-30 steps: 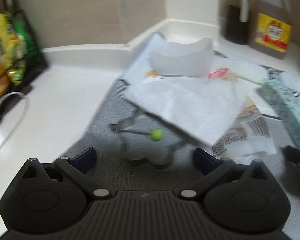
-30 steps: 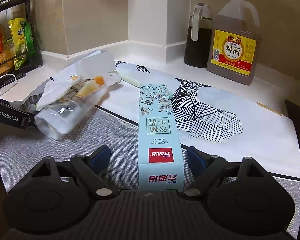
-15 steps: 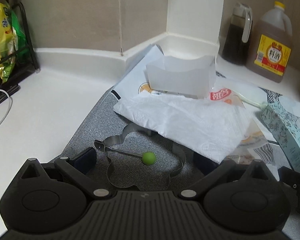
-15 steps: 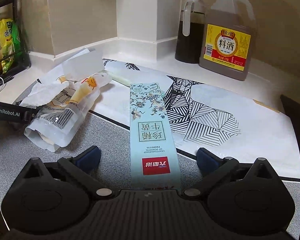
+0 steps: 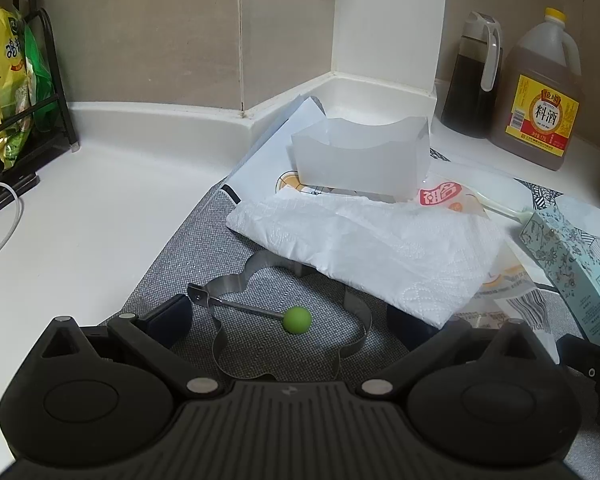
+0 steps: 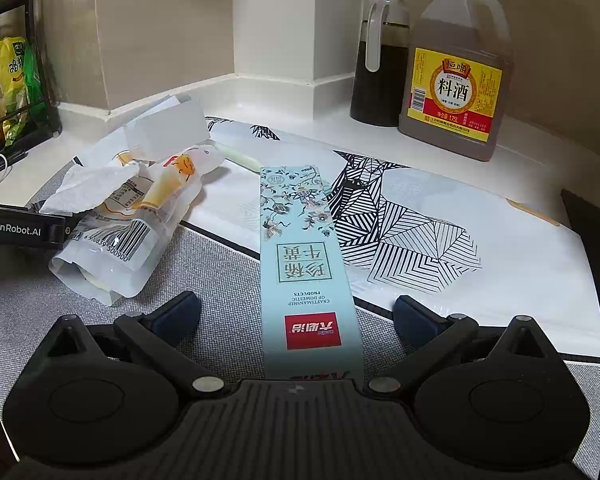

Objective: Collect trash
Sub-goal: 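Grasp the flower-shaped metal cookie cutter with the left tool while the right tool holds the box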

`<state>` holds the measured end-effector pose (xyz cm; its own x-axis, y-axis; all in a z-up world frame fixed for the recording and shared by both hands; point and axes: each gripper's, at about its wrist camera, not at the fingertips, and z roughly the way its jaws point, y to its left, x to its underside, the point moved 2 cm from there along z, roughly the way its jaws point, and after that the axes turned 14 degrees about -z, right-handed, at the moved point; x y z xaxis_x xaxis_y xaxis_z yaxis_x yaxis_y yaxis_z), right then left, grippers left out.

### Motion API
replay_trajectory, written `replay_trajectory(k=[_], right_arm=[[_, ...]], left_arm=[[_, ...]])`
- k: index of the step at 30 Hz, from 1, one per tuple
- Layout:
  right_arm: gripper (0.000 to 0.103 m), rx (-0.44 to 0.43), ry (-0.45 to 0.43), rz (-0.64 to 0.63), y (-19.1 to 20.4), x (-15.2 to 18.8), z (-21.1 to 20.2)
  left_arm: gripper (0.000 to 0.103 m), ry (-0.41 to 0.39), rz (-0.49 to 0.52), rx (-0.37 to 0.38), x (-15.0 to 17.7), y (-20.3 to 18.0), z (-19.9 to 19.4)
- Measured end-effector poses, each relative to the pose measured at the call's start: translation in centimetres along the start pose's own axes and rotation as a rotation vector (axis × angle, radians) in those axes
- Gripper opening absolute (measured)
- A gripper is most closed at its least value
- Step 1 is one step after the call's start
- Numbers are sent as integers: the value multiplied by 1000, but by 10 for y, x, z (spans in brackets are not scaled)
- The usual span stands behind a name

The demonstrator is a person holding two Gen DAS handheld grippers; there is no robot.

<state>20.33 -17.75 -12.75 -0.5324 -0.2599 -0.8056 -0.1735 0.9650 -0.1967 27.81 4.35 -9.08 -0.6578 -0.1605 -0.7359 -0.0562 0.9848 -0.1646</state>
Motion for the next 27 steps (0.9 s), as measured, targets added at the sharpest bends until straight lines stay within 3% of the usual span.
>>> replay_trajectory(k=[15, 17, 18, 19, 20, 27], right_arm=[[103, 0, -3, 5, 0, 0, -1], [91, 16, -22, 2, 1, 0, -4], [69, 18, -41, -7, 3, 0, -8], [49, 19, -53, -25, 5, 0, -10], [43, 17, -58, -43, 8, 0, -12], [42, -23, -51, -10, 11, 3, -23]], left_arm=[[103, 11, 0, -7, -1, -1, 0], [103, 29, -1, -17, -2, -1, -1], [99, 40, -2, -18, -3, 0, -2], [89, 41, -12, -18, -5, 2, -4], [83, 42, -20, -18, -6, 4, -7], [81, 56, -11, -30, 1, 10, -25]])
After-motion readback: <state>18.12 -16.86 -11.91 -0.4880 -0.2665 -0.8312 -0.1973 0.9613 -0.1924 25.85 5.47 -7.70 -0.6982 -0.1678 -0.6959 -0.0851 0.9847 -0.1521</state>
